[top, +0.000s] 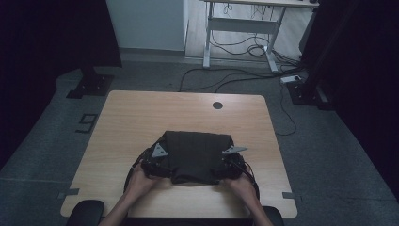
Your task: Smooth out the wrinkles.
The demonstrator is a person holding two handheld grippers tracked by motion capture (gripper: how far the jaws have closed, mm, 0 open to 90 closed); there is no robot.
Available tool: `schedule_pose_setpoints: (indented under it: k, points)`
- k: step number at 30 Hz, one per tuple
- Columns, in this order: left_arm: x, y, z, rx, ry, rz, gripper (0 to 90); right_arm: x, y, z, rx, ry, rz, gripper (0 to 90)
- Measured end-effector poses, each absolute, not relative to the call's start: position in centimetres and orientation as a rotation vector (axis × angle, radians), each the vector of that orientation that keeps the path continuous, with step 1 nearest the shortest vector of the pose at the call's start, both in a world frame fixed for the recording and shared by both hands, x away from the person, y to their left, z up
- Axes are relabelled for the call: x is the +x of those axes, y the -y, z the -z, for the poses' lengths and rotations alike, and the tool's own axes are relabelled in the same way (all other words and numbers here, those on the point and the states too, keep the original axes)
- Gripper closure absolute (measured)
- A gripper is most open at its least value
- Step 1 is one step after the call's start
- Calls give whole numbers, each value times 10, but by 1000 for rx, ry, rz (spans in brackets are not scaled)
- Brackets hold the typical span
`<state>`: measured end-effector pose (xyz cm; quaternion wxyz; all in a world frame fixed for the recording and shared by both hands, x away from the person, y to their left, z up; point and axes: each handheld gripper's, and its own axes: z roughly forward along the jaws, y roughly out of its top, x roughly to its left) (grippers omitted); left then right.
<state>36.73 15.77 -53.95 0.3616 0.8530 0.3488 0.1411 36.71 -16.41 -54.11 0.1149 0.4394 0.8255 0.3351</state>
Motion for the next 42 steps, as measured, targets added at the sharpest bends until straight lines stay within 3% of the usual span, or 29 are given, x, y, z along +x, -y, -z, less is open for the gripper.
schedule_pose_setpoints:
  k: [28, 42]
  points:
    - [448, -181, 541, 2145, -1015, -387, 156, 454, 135, 544, 1284, -2381, -1023, 100]
    - [437, -182, 528, 2164, -995, -380, 139, 454, 139, 536, 1272, -2385, -1050, 103]
